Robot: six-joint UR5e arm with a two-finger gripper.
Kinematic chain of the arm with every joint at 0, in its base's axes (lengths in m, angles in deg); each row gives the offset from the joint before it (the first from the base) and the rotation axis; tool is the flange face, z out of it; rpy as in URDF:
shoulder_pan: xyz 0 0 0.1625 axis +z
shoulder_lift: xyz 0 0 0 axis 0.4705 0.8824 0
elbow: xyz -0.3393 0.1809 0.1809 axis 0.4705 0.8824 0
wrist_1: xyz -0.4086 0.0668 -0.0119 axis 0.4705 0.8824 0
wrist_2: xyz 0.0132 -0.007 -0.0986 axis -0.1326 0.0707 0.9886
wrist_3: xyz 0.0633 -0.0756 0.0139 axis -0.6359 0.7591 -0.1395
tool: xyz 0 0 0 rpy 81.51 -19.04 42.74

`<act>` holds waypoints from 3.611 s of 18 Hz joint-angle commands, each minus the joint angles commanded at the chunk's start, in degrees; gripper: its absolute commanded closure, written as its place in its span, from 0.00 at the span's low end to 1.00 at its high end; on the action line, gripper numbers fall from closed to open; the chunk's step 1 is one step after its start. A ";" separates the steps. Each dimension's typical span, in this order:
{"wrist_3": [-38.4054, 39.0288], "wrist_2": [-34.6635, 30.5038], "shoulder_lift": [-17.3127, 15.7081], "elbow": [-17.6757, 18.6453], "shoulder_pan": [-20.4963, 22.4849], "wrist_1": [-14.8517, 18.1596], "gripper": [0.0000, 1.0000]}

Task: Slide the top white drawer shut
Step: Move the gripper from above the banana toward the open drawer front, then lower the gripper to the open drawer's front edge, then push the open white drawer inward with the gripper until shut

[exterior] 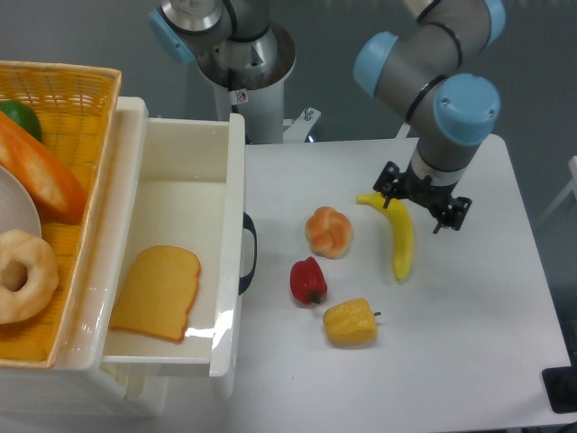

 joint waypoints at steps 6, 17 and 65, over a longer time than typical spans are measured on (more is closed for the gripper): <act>15.93 3.50 -0.17 -0.09 -4.66 0.00 0.51; 24.65 22.84 -0.18 -2.81 -5.99 8.42 1.00; 23.25 35.16 -2.37 -3.87 -14.07 16.70 1.00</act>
